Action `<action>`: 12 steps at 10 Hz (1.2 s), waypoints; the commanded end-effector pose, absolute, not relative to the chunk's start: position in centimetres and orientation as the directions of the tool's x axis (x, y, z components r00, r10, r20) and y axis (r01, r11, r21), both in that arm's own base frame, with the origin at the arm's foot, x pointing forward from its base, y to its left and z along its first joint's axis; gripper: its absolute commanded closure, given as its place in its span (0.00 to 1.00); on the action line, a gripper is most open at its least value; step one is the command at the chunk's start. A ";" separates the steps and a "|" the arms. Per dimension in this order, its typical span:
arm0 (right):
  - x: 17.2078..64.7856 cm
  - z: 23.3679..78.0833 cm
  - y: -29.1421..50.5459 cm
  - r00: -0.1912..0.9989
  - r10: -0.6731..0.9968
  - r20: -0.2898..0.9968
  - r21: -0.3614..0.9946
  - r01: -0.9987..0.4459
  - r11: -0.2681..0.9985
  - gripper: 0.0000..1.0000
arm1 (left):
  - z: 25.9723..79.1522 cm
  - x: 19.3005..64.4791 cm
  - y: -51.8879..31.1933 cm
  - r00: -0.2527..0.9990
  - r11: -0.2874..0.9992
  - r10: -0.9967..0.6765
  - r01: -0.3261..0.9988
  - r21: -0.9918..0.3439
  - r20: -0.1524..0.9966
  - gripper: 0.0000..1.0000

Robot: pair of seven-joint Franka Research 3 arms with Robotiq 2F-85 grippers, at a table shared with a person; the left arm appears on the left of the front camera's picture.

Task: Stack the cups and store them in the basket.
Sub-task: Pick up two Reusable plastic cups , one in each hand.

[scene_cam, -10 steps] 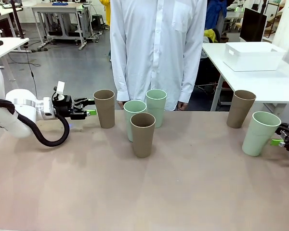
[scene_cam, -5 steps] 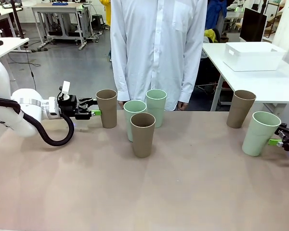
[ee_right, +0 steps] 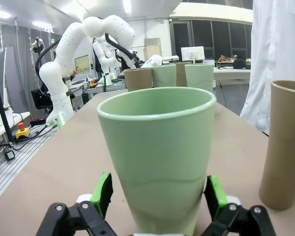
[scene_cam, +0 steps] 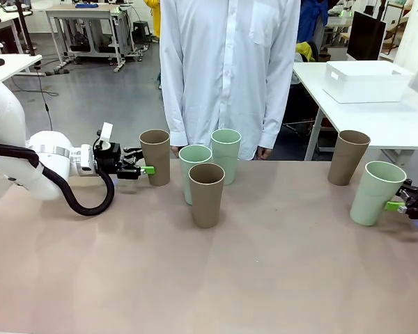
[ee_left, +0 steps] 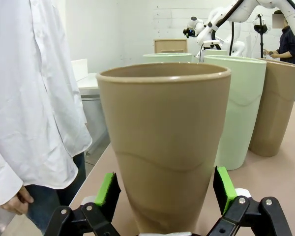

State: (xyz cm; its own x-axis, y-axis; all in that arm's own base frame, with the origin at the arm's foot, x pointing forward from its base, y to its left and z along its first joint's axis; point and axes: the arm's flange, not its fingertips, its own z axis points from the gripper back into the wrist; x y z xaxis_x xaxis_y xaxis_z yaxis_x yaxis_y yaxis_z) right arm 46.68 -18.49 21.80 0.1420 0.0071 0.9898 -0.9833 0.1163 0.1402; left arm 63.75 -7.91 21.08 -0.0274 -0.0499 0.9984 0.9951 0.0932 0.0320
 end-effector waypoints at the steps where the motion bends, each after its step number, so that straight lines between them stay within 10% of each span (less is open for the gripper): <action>1: 46.5 22.2 -17.1 0.125 0.005 0.992 0.123 -0.982 0.146 0.00 | 21.2 64.2 -8.9 -0.020 0.090 -0.062 0.996 0.025 0.998 0.00; 12: 47.3 22.2 -14.4 0.156 0.026 0.987 0.152 -0.981 0.121 0.00 | 22.5 63.8 -11.0 -0.001 0.074 -0.034 0.997 0.003 0.999 0.00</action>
